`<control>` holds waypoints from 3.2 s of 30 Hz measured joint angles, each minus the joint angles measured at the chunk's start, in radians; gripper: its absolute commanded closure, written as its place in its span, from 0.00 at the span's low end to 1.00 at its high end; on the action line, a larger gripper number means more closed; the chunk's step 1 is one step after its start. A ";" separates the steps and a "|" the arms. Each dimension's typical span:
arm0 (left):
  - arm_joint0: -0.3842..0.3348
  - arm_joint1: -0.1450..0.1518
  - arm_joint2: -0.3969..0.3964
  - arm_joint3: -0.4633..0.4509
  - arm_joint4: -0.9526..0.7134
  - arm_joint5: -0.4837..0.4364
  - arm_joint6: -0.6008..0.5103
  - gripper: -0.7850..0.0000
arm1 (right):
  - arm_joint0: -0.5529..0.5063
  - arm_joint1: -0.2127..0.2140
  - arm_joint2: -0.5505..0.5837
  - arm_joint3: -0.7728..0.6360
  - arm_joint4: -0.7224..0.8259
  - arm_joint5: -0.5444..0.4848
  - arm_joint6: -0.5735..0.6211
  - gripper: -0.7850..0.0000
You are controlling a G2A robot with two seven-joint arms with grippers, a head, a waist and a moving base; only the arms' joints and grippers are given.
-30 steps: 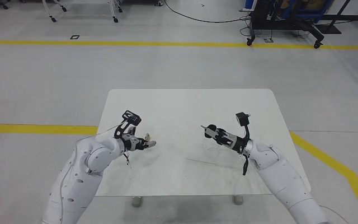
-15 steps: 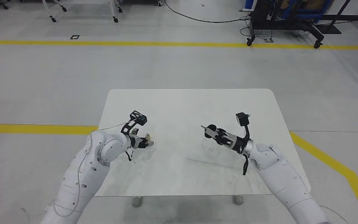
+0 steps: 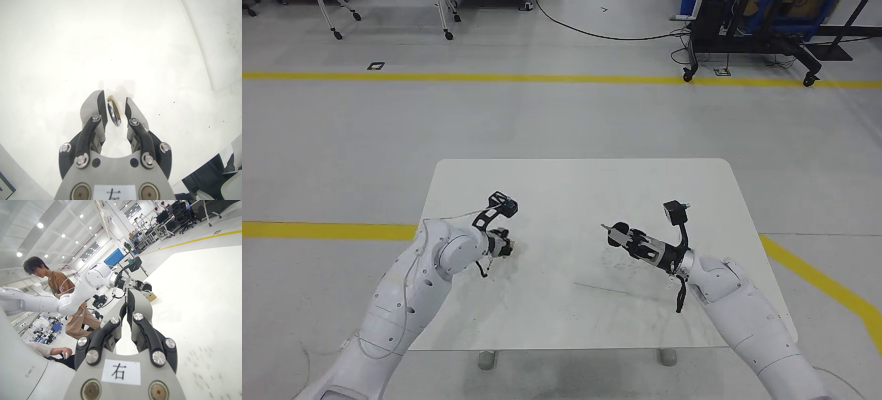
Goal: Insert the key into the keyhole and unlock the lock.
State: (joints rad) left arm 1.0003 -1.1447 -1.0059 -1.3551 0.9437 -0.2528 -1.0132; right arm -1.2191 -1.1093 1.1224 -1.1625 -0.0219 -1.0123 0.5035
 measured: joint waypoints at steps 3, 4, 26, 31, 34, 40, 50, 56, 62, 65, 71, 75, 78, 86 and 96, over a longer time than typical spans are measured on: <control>0.006 0.003 -0.009 -0.004 0.002 -0.002 -0.003 1.00 | 0.000 0.000 0.000 0.000 0.000 0.000 0.000 1.00; 0.010 0.004 -0.013 -0.009 0.001 -0.002 -0.005 1.00 | 0.000 0.000 0.000 0.000 0.000 0.000 0.000 1.00; 0.177 0.023 -0.176 -0.140 -0.281 -0.096 0.354 1.00 | 0.000 0.000 0.000 0.000 0.000 0.000 0.000 1.00; 0.196 0.024 -0.183 -0.142 -0.334 -0.127 0.377 1.00 | 0.000 0.000 0.000 0.000 0.000 0.000 0.000 1.00; 0.201 0.023 -0.182 -0.148 -0.344 -0.129 0.390 1.00 | 0.000 0.000 0.000 0.000 0.000 0.000 0.000 1.00; 0.218 0.011 -0.171 -0.124 -0.544 -0.190 0.450 1.00 | 0.001 -0.011 -0.012 -0.018 0.012 0.050 -0.071 1.00; 0.132 -0.002 -0.111 -0.029 -0.822 -0.368 0.301 1.00 | 0.097 -0.083 -0.135 0.075 -0.021 0.061 -0.286 1.00; 0.095 -0.005 -0.087 0.013 -0.899 -0.431 0.240 1.00 | 0.151 -0.130 -0.202 0.163 0.013 0.013 -0.378 1.00; 0.074 -0.005 -0.071 0.024 -0.892 -0.440 0.219 1.00 | 0.194 -0.161 -0.241 0.231 -0.025 0.006 -0.398 1.00; 0.070 -0.005 -0.066 0.022 -0.875 -0.429 0.225 1.00 | 0.196 -0.171 -0.255 0.233 0.007 0.000 -0.388 1.00; 0.071 -0.004 -0.066 0.018 -0.846 -0.403 0.255 1.00 | 0.201 -0.176 -0.268 0.223 0.051 0.000 -0.299 1.00; 0.073 -0.003 -0.068 0.014 -0.825 -0.375 0.274 1.00 | 0.187 -0.172 -0.260 0.197 0.072 0.000 -0.251 1.00; 0.076 -0.002 -0.073 0.012 -0.821 -0.354 0.296 1.00 | 0.174 -0.167 -0.249 0.180 0.075 0.000 -0.223 1.00; 0.087 0.006 -0.101 -0.007 -0.809 -0.324 0.306 1.00 | 0.157 -0.158 -0.228 0.149 0.067 0.000 -0.158 1.00; 0.126 0.010 -0.107 -0.071 -0.726 -0.017 0.288 1.00 | 0.149 -0.156 -0.223 0.139 0.062 0.013 -0.155 1.00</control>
State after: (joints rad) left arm 1.1261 -1.1344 -1.1132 -1.4263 0.2181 -0.2694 -0.7247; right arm -1.0703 -1.2653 0.8997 -1.0236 0.0397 -0.9992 0.3489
